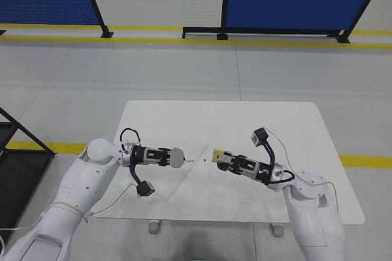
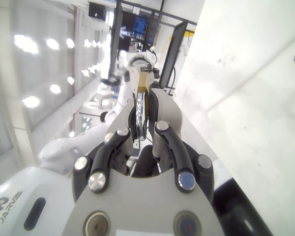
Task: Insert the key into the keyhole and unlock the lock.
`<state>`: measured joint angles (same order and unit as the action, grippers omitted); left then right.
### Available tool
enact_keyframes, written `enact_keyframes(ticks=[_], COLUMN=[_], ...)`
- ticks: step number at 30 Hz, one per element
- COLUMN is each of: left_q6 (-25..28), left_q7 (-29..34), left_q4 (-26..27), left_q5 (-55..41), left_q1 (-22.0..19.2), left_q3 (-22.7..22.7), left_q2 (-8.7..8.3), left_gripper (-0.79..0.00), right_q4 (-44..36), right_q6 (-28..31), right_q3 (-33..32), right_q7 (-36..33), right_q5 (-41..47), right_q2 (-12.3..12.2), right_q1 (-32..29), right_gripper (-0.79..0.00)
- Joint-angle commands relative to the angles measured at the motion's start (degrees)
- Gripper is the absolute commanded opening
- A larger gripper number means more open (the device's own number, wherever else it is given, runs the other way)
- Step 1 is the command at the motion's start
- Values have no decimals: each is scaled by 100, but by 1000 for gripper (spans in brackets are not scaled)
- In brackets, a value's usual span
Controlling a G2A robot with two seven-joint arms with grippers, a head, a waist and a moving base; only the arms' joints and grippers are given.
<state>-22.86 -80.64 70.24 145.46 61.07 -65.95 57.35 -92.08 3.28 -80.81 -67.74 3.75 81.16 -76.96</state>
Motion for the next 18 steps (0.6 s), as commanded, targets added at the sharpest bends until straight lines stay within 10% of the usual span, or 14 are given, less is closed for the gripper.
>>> enact_keyframes(ticks=[1,18], left_q6=[14,228], left_q7=[40,141], left_q4=[2,251], left_q5=[-39,-163], left_q1=[9,148], left_q3=[28,324], left_q2=[2,9], left_gripper=[-785,-785], right_q4=[-14,46], right_q6=[-33,-138], right_q3=[40,289], right_q7=[-169,-757], right_q5=[-37,181], right_q2=[-31,-227], right_q1=[33,110], right_gripper=[-785,-785])
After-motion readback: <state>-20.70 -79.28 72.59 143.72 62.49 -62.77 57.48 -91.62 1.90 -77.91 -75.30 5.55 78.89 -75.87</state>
